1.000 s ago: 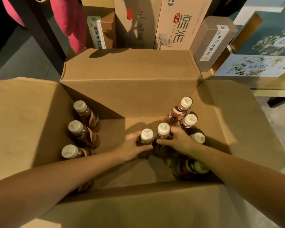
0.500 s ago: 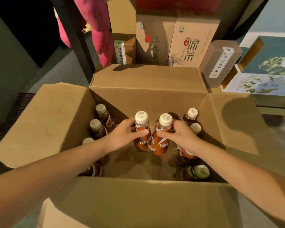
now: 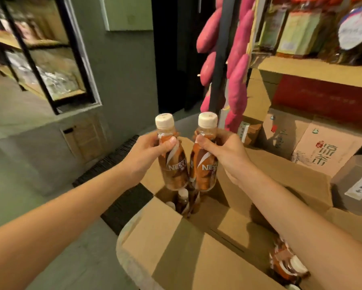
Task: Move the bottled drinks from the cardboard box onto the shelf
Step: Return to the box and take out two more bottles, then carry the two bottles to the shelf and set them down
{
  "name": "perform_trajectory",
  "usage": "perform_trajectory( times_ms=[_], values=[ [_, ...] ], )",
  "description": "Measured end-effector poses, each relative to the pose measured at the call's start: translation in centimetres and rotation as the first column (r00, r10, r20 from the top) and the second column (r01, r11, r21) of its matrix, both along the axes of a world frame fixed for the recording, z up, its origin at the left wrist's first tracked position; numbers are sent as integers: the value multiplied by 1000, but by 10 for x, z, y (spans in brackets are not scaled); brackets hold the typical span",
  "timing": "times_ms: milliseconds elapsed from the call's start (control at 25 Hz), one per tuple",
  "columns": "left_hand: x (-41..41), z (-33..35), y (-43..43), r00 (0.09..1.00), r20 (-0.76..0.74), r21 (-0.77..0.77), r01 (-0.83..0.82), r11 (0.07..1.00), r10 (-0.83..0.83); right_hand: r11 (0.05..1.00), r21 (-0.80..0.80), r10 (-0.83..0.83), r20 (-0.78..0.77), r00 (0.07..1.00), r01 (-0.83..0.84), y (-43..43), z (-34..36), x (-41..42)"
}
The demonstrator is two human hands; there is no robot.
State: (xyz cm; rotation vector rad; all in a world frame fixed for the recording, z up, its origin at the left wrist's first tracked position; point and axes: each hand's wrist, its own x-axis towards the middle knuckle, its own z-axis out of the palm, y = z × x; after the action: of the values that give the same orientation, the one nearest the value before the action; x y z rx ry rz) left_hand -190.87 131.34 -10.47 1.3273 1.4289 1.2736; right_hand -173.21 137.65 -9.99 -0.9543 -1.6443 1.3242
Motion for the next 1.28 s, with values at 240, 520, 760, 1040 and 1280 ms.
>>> perform_trajectory(
  times_ms=[240,520,760,1040,1280],
  values=[
    [-125,31,-73,943,105,69,-325,943,317,958,123,262,0,965,-260,-31,43,-159],
    [-338,64,-180,829,38,154,-557,816,559,861,155,500,-78,863,-485,-115,73,-411],
    [-539,96,-265,720,-25,173,-680,712,694,810,129,585,-108,804,-572,-190,99,-638],
    [-723,106,-303,611,43,187,-782,595,790,748,129,664,-110,740,-651,-220,112,-849],
    [-903,118,-267,521,19,236,-832,502,854,697,171,716,-114,689,-696,-186,116,-1036]
  ],
)
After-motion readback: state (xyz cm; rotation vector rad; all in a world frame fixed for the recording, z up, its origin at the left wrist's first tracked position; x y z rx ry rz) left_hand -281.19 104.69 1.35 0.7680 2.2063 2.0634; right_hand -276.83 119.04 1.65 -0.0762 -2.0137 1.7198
